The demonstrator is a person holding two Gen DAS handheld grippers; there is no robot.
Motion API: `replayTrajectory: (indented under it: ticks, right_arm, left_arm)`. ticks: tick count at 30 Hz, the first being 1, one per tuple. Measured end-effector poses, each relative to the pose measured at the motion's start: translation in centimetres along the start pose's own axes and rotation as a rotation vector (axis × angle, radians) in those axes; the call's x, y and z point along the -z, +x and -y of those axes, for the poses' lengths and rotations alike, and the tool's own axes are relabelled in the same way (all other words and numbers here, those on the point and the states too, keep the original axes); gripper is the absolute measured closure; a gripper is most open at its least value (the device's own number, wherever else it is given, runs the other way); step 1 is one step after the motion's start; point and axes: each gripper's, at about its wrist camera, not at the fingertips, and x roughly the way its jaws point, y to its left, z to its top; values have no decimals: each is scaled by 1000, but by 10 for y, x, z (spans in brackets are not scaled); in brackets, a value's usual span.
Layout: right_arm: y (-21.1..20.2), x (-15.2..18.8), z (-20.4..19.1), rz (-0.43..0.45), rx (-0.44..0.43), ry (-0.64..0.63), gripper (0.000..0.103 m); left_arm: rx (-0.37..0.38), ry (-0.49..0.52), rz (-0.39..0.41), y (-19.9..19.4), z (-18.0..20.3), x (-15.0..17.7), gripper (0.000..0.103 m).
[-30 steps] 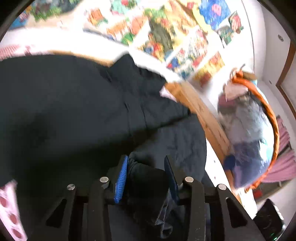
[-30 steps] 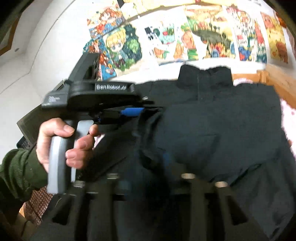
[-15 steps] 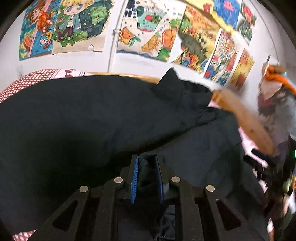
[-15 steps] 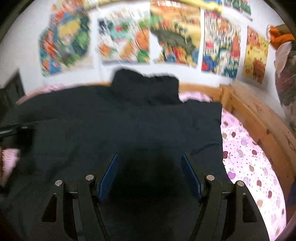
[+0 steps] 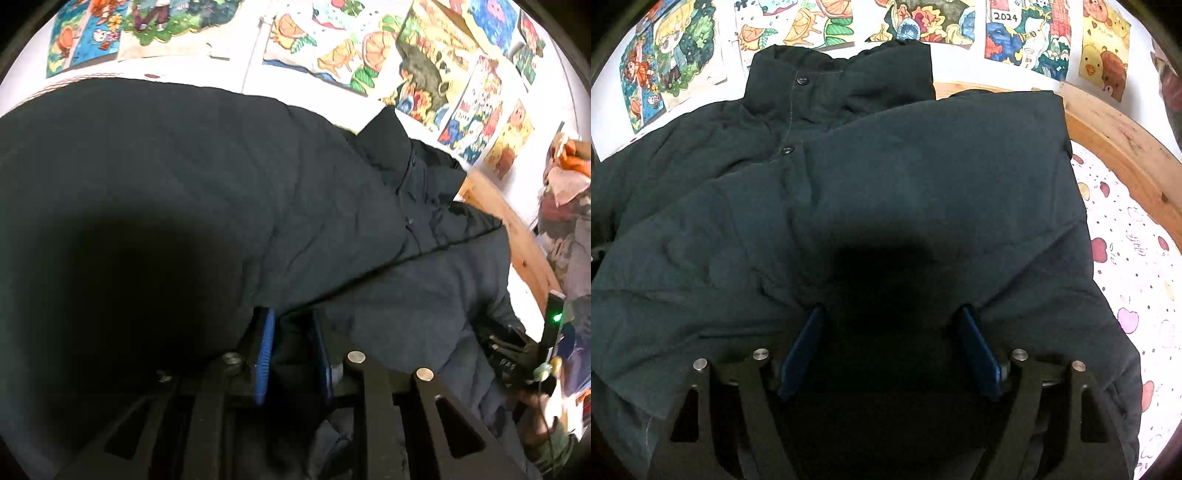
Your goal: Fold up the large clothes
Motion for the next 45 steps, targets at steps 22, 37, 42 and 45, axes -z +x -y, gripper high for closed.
replayTrajectory:
  ticks: [22, 37, 42, 45]
  right_arm:
    - [-139, 4, -132, 86, -283, -228, 15]
    - [-66, 10, -226, 62, -152, -243, 15]
    - [-40, 19, -236, 30, -115, -261, 11]
    - [-35, 23, -233, 27, -122, -246, 8]
  left_arm:
    - [-38, -399, 115, -210, -103, 85, 14]
    - [-217, -787, 325, -233, -237, 119, 47]
    - [-236, -734, 300, -219, -249, 108, 84]
    - [-243, -686, 313, -218, -245, 102, 91]
